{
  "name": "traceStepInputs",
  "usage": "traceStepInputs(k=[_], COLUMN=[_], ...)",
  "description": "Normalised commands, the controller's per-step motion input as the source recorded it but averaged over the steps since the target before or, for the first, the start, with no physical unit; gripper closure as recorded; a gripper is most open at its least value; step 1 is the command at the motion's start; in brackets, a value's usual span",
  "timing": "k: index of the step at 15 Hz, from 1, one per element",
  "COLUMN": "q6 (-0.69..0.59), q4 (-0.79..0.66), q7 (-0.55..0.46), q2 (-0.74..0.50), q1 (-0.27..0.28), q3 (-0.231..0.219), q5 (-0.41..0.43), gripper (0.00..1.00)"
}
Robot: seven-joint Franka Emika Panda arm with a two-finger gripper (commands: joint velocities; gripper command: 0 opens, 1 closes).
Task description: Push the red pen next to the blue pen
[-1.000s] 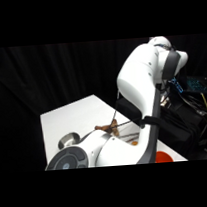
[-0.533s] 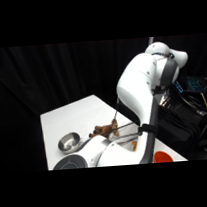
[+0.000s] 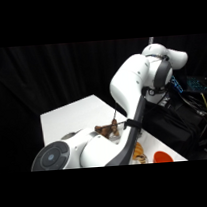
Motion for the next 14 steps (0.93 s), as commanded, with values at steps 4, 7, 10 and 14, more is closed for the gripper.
traceStepInputs(k=[4, 7, 10, 14], q6=[-0.12, -0.12, -0.12, -0.22], q4=[0.19, 0.16, 0.13, 0.07], q7=[-0.05, -0.05, -0.06, -0.06], q2=[0.05, 0.02, -0.03, -0.16], q1=[-0.091, -0.048, -0.038, -0.051], q3=[-0.018, -0.014, -0.018, -0.019], q5=[0.015, 0.001, -0.011, -0.007], gripper=[0.00, 0.00, 0.00, 0.00])
